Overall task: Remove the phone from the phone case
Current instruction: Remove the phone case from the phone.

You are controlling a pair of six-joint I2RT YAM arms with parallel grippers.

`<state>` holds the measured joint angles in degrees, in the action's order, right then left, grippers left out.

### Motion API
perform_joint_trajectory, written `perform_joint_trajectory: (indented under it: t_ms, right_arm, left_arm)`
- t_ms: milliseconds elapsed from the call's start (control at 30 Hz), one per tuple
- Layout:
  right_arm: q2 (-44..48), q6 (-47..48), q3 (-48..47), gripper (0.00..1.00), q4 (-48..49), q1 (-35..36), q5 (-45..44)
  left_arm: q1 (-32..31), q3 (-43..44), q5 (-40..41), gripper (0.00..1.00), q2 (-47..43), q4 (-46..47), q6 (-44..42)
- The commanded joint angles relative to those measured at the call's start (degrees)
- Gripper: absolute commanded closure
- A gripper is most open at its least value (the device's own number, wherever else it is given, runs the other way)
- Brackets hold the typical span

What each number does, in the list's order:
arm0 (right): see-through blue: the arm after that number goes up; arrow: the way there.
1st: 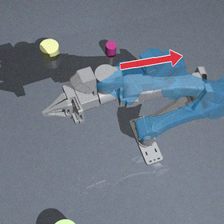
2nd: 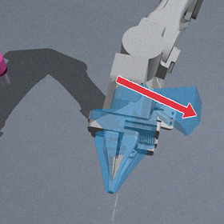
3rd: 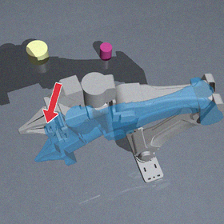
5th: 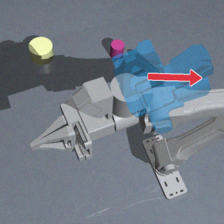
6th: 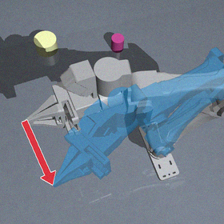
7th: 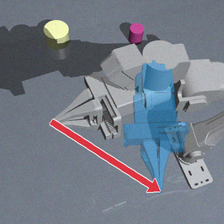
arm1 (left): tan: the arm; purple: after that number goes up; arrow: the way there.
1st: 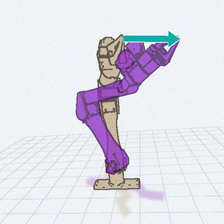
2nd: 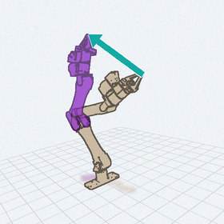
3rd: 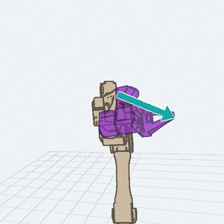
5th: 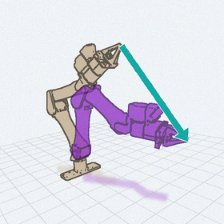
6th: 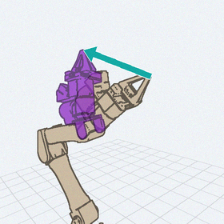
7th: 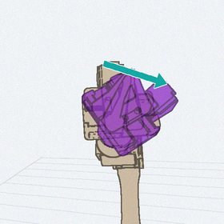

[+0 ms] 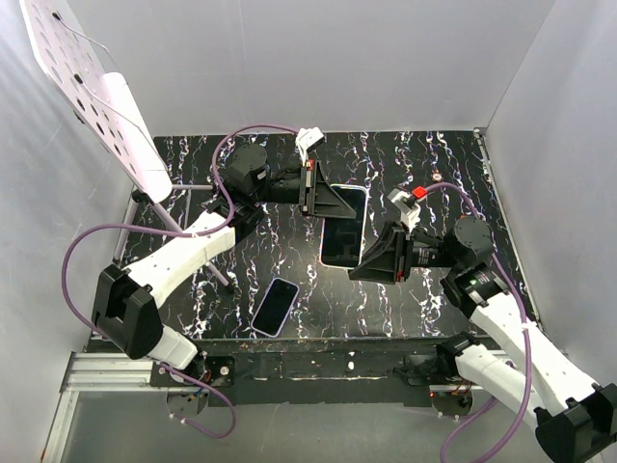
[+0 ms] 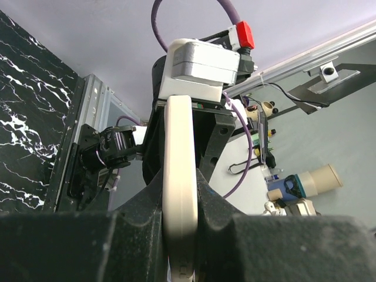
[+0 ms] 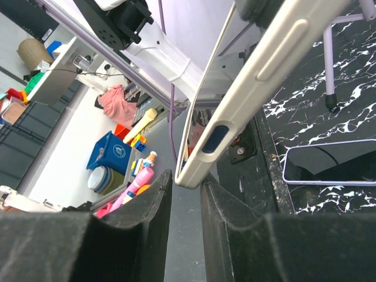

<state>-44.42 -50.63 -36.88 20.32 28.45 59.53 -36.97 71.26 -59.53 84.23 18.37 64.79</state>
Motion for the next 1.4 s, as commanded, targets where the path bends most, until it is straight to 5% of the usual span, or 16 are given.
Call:
perform_joint_trajectory:
  t_ms: [0,633,867,900,1200,1367]
  right_arm:
    - [-0.31,2.03,-2.49,0.68,2.18,1.96,-1.08]
    - [-1.45,4.14,-3.90,0.68,0.96,3.19,-1.78]
    - [-3.56,10.89,-6.88,0.89,-6.33,3.63,-2.22]
    - [-4.00,11.95,-6.97,0.98,-6.78,3.81,-2.14]
    - [-3.12,33.91,-10.03,0.99,-22.31,7.84,-14.59]
    - [-4.53,37.35,-16.28,0.99,-22.95,11.45,-25.32]
  left_arm:
    - [0.23,0.02,-1.03,1.00,-0.82,3.69,2.17]
    - [0.32,0.02,-4.19,1.00,-0.90,4.74,2.26]
    - [0.32,0.01,-7.09,1.00,-1.52,6.93,4.10]
    - [0.23,-0.25,-7.62,1.00,-1.43,8.86,6.37]
    - [-0.12,-1.21,-11.49,1.00,3.31,43.13,37.48]
    - [-1.79,-2.71,-10.52,1.00,2.61,41.76,37.25]
